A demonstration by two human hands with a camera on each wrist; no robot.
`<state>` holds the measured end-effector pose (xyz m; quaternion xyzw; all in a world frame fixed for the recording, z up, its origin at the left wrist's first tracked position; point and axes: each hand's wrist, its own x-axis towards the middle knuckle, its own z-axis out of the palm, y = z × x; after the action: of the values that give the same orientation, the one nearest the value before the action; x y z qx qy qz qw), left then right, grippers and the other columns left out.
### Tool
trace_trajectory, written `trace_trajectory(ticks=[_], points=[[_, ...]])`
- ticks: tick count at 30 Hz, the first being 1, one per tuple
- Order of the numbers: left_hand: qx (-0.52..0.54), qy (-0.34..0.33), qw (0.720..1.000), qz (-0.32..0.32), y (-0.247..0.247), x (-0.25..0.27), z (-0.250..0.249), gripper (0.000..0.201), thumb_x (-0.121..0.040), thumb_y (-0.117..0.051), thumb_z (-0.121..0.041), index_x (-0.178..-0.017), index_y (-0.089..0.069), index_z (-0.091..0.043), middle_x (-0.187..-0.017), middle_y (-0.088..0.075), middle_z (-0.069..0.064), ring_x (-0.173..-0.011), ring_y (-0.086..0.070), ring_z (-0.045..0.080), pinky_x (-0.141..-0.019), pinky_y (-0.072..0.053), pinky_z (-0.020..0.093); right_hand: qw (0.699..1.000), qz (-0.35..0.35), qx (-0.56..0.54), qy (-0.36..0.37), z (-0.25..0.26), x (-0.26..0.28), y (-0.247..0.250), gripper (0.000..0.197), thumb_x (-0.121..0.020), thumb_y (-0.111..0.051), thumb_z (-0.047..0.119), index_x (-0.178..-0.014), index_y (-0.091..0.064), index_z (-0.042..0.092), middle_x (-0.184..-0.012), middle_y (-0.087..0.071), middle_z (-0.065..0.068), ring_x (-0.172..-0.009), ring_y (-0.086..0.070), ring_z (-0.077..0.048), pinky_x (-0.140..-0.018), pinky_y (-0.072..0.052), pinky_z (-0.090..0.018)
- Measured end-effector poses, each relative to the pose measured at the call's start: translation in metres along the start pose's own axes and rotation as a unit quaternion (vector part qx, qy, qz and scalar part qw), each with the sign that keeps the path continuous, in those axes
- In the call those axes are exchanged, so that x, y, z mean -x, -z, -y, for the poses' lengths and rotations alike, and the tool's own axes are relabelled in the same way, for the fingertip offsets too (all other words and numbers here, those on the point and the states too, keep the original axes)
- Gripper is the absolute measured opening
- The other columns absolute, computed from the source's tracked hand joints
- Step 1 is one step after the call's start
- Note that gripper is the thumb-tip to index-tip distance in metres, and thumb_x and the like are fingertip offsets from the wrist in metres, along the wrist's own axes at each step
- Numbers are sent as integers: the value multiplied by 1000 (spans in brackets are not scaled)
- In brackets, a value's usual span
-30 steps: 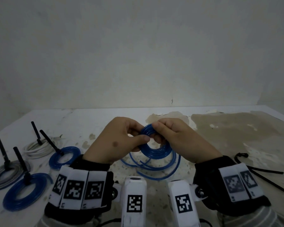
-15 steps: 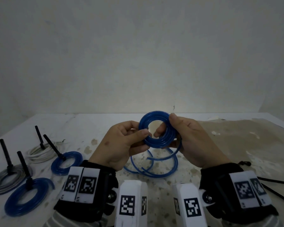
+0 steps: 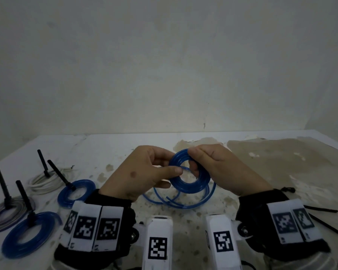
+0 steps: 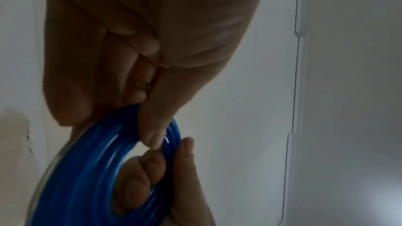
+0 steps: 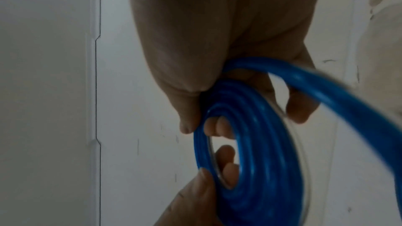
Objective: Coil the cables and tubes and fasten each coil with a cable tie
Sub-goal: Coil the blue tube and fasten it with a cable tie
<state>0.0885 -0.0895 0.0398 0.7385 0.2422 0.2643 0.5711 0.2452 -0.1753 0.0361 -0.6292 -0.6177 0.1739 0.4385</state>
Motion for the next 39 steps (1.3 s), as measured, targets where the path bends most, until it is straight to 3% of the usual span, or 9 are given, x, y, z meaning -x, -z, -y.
trace_trajectory(ticks=[2, 6, 11, 15, 20, 25, 28, 33, 39], points=[[-13, -10, 1000, 0, 0, 1, 0, 13, -72, -74, -6, -82, -72, -13, -80, -70, 20, -64, -68, 18, -55, -54, 23, 1000, 6, -29, -4, 2, 0, -1, 44, -96, -41, 31, -60, -57, 12, -52, -55, 7, -51, -48, -9, -55, -39, -18], [53, -19, 998, -12, -3, 0, -1, 19, -61, -74, -14, -79, -71, -10, -70, -71, 11, -58, -67, 14, -50, -53, 20, 988, -52, -142, -10, 3, -1, -1, 40, -82, -48, 45, -68, -58, 8, -56, -54, -2, -50, -48, -12, -50, -39, -21], [175, 3, 983, -49, -2, -6, 3, 24, -58, -66, -17, -80, -65, -7, -65, -71, 4, -56, -66, 11, -49, -52, 18, 969, -40, -243, -36, -1, -1, 0, 37, -94, -39, 32, -80, -66, 11, -68, -66, 2, -66, -61, -12, -63, -52, -30], [237, 12, 970, -47, -8, -6, 3, 23, -61, -63, -14, -83, -62, -6, -64, -70, 4, -56, -67, 12, -49, -53, 19, 961, -42, -271, -23, 1, -2, -3, 46, -84, -37, 46, -86, -66, 10, -76, -65, -4, -72, -61, -15, -64, -55, -30], [255, 13, 964, -78, -15, -9, 4, 23, -62, -64, -15, -83, -63, -5, -65, -71, 5, -57, -67, 12, -50, -54, 20, 961, -64, -267, -33, 4, -2, -3, 39, -99, -31, 30, -94, -65, 13, -78, -65, -1, -79, -61, -21, -81, -52, -51], [277, 17, 956, -98, -23, -10, 5, 8, -77, -61, -6, -84, -61, -4, -64, -70, 3, -58, -68, 12, -53, -55, 21, 962, -97, -250, -45, 5, -4, -3, 32, -98, -38, 24, -85, -64, 10, -70, -63, -1, -68, -60, -17, -70, -56, -42], [301, 20, 949, -89, -25, -10, 4, 14, -69, -63, -8, -82, -60, -5, -64, -71, 3, -60, -69, 13, -54, -56, 22, 952, -112, -280, -57, 3, -5, -3, 34, -95, -44, 28, -81, -66, 7, -66, -65, -2, -64, -63, -15, -64, -57, -31], [326, 30, 942, -77, -23, -10, 5, 5, -77, -59, -6, -82, -59, -6, -68, -72, 5, -63, -70, 14, -53, -55, 21, 952, -73, -292, -59, 2, -3, 1, 38, -99, -35, 25, -89, -67, 7, -79, -71, -8, -75, -68, -20, -77, -56, -42], [352, 31, 934, -44, -23, -7, -1, 18, -65, -60, -13, -81, -60, -7, -67, -71, 4, -61, -69, 11, -51, -55, 20, 955, -60, -291, -10, 3, 1, 10, 29, -87, -43, 29, -86, -65, 10, -75, -70, -3, -73, -66, -16, -79, -54, -43]])
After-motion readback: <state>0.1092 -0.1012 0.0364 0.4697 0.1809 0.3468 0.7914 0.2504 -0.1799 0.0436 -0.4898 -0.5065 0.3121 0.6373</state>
